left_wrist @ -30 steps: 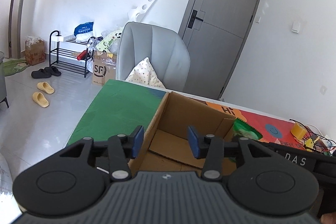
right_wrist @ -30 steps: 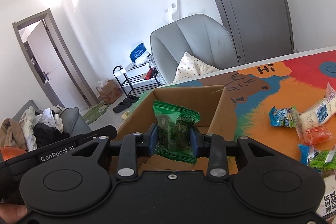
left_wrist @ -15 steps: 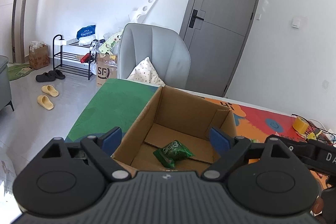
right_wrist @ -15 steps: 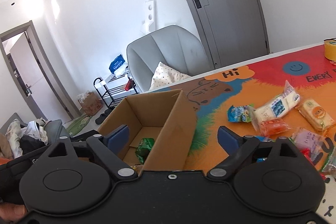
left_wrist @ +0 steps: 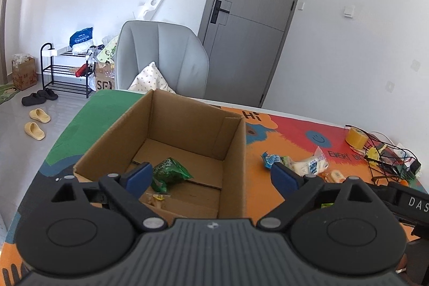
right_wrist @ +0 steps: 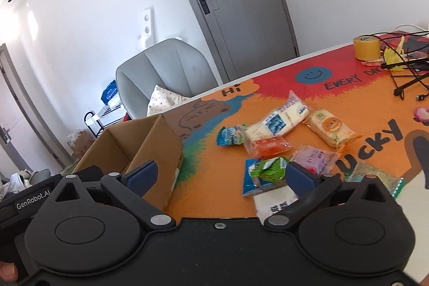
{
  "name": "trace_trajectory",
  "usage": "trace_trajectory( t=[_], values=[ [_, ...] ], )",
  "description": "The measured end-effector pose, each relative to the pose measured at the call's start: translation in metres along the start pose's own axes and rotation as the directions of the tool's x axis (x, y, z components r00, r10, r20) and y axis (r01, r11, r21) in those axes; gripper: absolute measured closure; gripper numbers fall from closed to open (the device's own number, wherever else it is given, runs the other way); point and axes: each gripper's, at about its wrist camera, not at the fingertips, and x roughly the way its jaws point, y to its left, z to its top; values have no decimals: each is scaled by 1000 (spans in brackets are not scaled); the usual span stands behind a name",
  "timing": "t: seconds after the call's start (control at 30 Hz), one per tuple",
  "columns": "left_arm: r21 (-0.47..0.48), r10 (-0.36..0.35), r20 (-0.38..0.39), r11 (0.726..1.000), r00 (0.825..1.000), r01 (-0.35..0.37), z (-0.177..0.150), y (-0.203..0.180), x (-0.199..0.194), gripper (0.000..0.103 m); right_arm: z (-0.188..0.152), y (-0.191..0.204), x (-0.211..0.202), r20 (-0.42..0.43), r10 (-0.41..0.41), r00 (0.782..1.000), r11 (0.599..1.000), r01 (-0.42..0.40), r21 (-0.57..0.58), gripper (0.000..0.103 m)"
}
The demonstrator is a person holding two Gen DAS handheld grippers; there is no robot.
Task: Organize snacks
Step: 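Grasp the white sesame pack with left tool while right tool grasps teal-banded biscuit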
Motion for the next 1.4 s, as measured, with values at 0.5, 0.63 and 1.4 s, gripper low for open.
trace_trajectory(
  t=[0.5,0.63,1.4],
  values=[
    [91,-55,-39,994,998,59,-26,-68,0,9,-16,-67,-40,39,-118,992,990,114,81,0],
    [117,-56,-60,991,997,63,-35,-84,5,9,-22,-81,-43,40,-154,987,985,150,87,0],
    [184,-49,-156,980,987,77,-69,-133,54,12,-46,-132,-11,-23,-172,985,976,174,130,24]
  ],
)
